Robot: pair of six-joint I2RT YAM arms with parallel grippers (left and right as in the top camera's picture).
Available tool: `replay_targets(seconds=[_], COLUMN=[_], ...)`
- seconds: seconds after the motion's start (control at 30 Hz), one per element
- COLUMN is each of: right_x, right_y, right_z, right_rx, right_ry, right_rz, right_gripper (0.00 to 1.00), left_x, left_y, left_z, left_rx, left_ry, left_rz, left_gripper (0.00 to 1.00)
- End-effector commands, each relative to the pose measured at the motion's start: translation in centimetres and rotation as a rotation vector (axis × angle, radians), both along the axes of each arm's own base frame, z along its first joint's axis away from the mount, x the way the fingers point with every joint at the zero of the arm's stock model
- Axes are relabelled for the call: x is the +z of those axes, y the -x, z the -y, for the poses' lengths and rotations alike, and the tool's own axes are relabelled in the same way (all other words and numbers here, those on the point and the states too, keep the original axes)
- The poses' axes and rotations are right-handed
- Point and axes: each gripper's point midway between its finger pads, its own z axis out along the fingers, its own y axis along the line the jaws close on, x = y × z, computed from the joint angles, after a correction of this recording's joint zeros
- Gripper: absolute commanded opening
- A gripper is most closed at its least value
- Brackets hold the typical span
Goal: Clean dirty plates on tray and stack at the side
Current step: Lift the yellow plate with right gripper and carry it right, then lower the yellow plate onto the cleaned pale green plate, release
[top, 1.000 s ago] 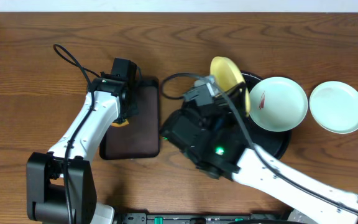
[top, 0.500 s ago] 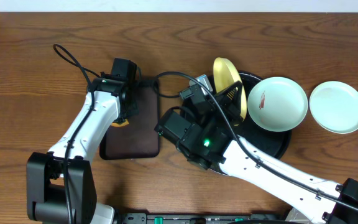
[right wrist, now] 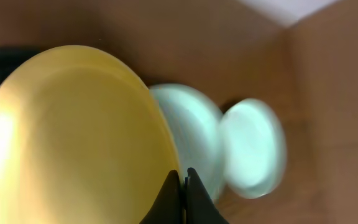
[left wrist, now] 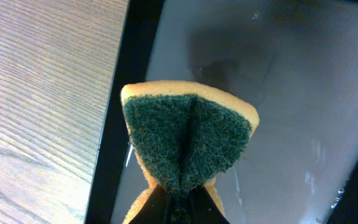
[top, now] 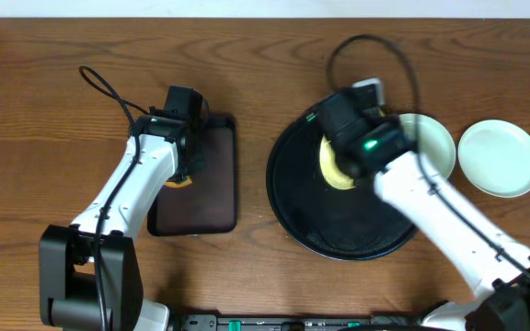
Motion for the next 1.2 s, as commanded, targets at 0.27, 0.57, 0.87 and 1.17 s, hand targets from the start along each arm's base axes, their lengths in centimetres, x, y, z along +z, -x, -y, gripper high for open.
replay_targets(seconds=[0.27, 0.57, 0.87, 1.17], right_x=[5.5, 0.3, -7.8, -5.9], right_y=[-0.9, 5.3, 5.1, 2.1], right_z=[16.4, 34.5, 37.2, 34.9], right_rx=[-0.274, -0.896, -0.957, -0.701], right_ry=[-0.709, -0.758, -0.766, -0.859], right_rz=[0.198, 0.327, 0.154, 0.106], right_gripper=[0.01, 0.01, 0.02, 0.46], left_x=[-0.2, -0.2, -0.2, -0.2], left_y=[0.3, 0.3, 0.0, 0.0], left_z=[0.1, 0.1, 0.1, 0.1], left_rx=[-0.006, -0.006, -0.006, -0.006], left_ry=[0.008, 0.008, 0.01, 0.01], left_rz=[-0.006, -0.006, 0.005, 0.005], left_gripper=[0.08, 0.08, 0.08, 0.08])
